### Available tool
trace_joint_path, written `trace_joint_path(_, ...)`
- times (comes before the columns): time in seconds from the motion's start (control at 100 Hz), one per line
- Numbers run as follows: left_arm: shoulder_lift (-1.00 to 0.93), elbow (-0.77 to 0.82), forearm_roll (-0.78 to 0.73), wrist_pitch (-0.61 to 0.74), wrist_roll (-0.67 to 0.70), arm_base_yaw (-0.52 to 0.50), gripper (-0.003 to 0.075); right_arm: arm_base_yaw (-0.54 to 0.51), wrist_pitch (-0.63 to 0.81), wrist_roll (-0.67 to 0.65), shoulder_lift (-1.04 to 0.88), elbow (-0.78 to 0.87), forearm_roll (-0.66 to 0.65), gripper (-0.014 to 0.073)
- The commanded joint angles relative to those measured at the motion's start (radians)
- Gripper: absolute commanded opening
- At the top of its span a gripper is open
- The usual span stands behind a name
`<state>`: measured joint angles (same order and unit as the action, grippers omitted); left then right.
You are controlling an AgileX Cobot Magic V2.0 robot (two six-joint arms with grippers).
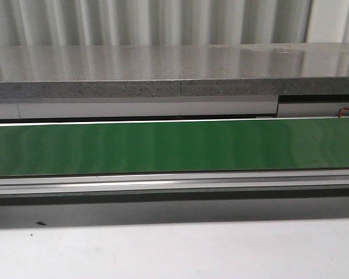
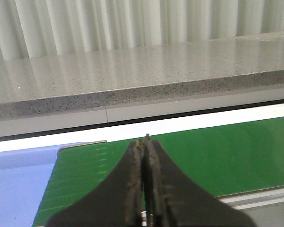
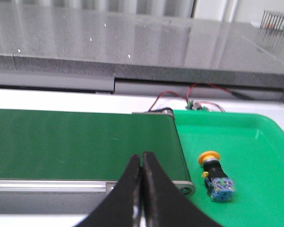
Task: Move button from right to left
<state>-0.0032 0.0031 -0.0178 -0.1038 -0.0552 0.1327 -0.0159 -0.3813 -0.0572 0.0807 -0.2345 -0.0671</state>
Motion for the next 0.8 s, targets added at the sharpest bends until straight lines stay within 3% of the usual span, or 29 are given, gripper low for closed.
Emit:
trace_joint_path(0.0,-0.018,0.037,0.002,0.075,-0.001,0.004,-0.002,0.0,-0.029,0.0,0.091,-0.128,-0.017,-0.0068)
trace_joint_path(0.21,-0.018,0.037,0.002,0.075,-0.001,0.004,-0.002,0.0,-0.288,0.0,0.314,-0.355,-0.015,-0.0068)
trace_joint_path(0.6,-0.018,0.037,0.002,0.075,-0.001,0.004,-0.0021,0.0,-0.497,0.002,0.658,-0.508,-0.001,-0.0058)
trace_joint_path(0.71,-0.018,0.037,0.002,0.075,-0.001,0.004,-0.002,0.0,-0.533,0.004,0.725,-0.526,0.002,0.0029)
trace_joint_path(0.79,-0.018,0.037,0.002,0.075,-0.001,0.004,-0.002,0.0,-0.554,0.004,0.775,-0.537,0.006,0.019)
